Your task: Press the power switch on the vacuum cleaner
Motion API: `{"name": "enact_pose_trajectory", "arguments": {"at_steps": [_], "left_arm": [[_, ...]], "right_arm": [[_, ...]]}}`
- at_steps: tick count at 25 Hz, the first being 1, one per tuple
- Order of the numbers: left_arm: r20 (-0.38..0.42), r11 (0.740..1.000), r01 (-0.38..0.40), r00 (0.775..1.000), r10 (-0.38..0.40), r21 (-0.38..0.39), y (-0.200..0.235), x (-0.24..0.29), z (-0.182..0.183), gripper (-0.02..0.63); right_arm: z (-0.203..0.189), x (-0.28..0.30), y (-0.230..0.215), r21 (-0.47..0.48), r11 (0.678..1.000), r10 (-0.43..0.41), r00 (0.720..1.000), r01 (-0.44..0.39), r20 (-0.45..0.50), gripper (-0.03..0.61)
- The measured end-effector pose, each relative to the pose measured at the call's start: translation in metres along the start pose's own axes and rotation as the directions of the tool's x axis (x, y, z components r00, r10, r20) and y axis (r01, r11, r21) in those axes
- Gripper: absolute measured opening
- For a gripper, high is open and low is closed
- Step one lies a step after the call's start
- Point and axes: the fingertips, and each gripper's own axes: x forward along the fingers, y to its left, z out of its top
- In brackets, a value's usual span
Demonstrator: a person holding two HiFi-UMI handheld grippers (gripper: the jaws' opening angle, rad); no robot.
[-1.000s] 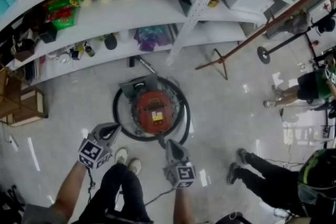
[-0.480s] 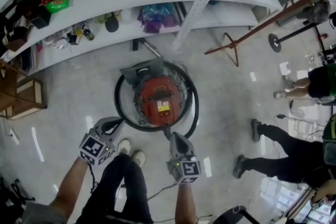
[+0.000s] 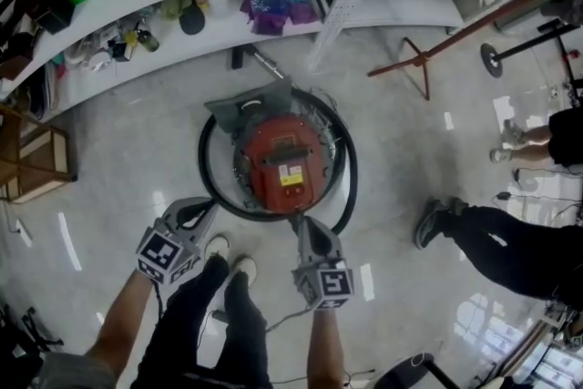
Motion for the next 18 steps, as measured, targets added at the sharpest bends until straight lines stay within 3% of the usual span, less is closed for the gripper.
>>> {"name": "enact_pose_trajectory", "arguments": {"at_steps": [18], "left_arm": [[0.005,0.999,0.034,0.999,-0.034,-0.012,-0.009,0.024,-0.029,0.009]], "right_arm": [[-0.040,0.034,-0.027,0.020,0.999,-0.031,0.999,0.031,-0.011,0.009]]}}
